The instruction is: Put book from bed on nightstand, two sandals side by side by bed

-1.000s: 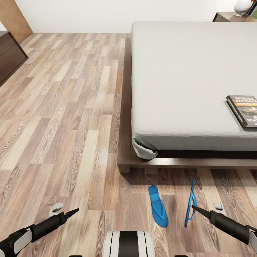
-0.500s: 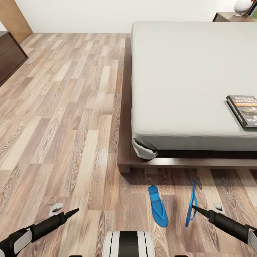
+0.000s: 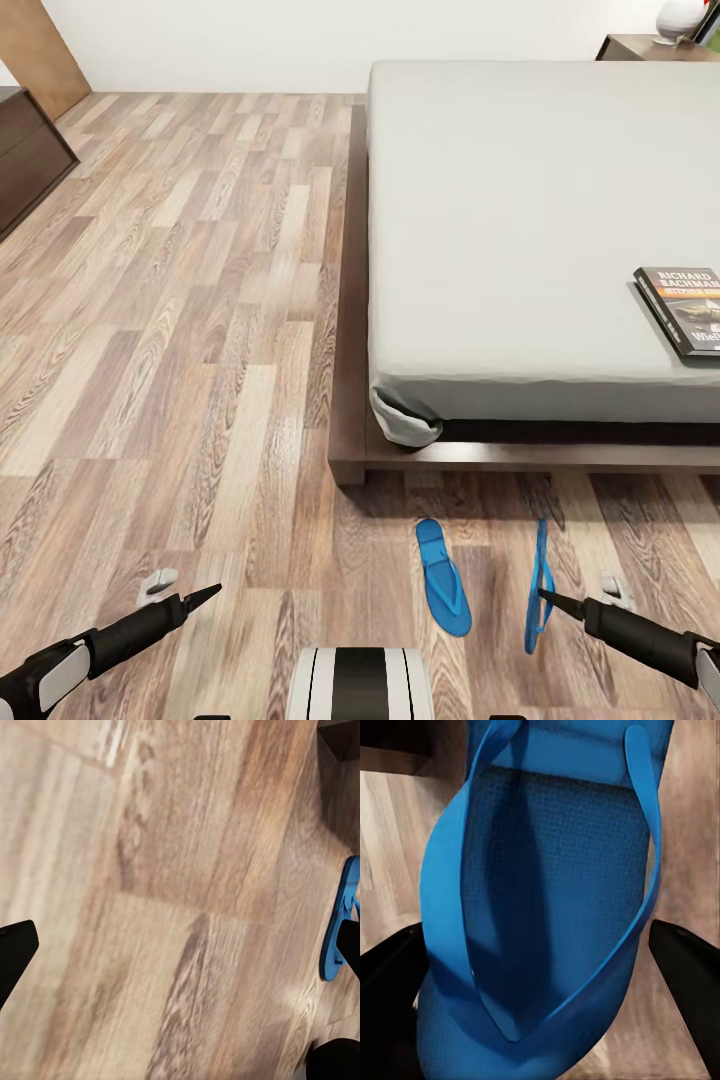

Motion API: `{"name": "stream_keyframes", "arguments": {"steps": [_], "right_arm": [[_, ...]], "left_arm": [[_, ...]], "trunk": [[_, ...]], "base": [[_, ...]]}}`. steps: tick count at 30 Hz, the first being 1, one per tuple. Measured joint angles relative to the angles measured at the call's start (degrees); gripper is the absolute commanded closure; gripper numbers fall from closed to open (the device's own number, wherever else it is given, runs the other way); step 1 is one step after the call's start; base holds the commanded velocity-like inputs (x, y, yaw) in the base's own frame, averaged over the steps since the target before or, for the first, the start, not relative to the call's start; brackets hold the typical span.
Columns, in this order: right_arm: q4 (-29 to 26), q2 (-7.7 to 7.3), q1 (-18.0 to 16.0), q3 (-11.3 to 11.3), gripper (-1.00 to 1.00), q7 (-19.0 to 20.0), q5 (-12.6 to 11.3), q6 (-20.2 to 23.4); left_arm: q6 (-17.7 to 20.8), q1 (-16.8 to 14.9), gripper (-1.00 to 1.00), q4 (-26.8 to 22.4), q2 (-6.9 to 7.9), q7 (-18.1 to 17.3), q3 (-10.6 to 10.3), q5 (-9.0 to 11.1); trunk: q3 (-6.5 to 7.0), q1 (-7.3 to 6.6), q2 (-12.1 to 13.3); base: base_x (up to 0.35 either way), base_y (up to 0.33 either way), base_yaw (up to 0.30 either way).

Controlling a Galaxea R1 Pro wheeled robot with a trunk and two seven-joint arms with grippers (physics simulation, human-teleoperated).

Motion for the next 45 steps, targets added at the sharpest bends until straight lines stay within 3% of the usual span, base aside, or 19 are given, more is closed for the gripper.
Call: {"name": "stream_keyframes", "arguments": {"steps": [5, 12, 17, 21, 25, 33, 40, 45], "right_arm": [[-0.18, 0.22, -0.01, 0.0, 1.0, -6.5, 1.51, 0.02], [-0.26, 0.29, 0.0, 0.01, 1.0, -8.99, 1.91, 0.02], [-0.33, 0.36, -0.01, 0.05, 1.0, -16.25, 2.1, 0.0], [-0.37, 0.38, 0.0, 0.22, 1.0, -17.99, 2.16, -0.04], [-0.41, 0.37, -0.01, 0.45, 1.0, -23.33, 2.2, -0.06], [-1.69, 0.37, -0.01, 0.59, 1.0, -26.06, 2.26, -0.05], [-3.41, 0.37, -0.01, 0.63, 1.0, -33.41, 2.32, -0.08], [-3.61, 0.37, 0.0, 0.67, 1.0, -34.41, 3.08, -0.09]], "left_arm": [[0.0, 0.0, -1.0, 0.0, 0.0, 0.04, 0.0, 0.0], [0.0, 0.0, -1.0, 0.0, -0.1, 0.08, -0.03, -0.01], [-0.08, 0.0, -1.0, 0.0, -0.15, 0.2, -0.08, 0.0], [-0.09, 0.0, -1.0, 0.0, -0.17, 0.29, -0.09, 0.0], [-0.09, 0.0, -1.0, 0.0, -0.18, 0.3, -0.09, -0.02], [-0.09, 0.0, -1.0, 0.0, -0.18, 0.3, -0.09, -0.02], [-0.09, 0.0, -1.0, 0.0, -0.18, 0.3, -0.09, -0.06], [-0.09, 0.0, -1.0, 0.0, -0.18, 0.37, -0.14, -0.09]], "trunk": [[0.0, 0.0, 0.0], [0.0, 0.0, 0.0], [0.0, 0.0, 0.0], [0.0, 0.0, 0.0], [0.0, 0.0, 0.0], [0.0, 0.0, 0.0], [0.0, 0.0, 0.0], [0.0, 0.0, 0.0]], "base": [[0.0, 0.0, 0.0], [0.0, 0.0, 0.0], [0.0, 0.0, 0.0], [0.0, 0.0, 0.0], [0.0, 0.0, 0.0], [0.0, 0.0, 0.0], [0.0, 0.0, 0.0], [0.0, 0.0, 0.0]]}}
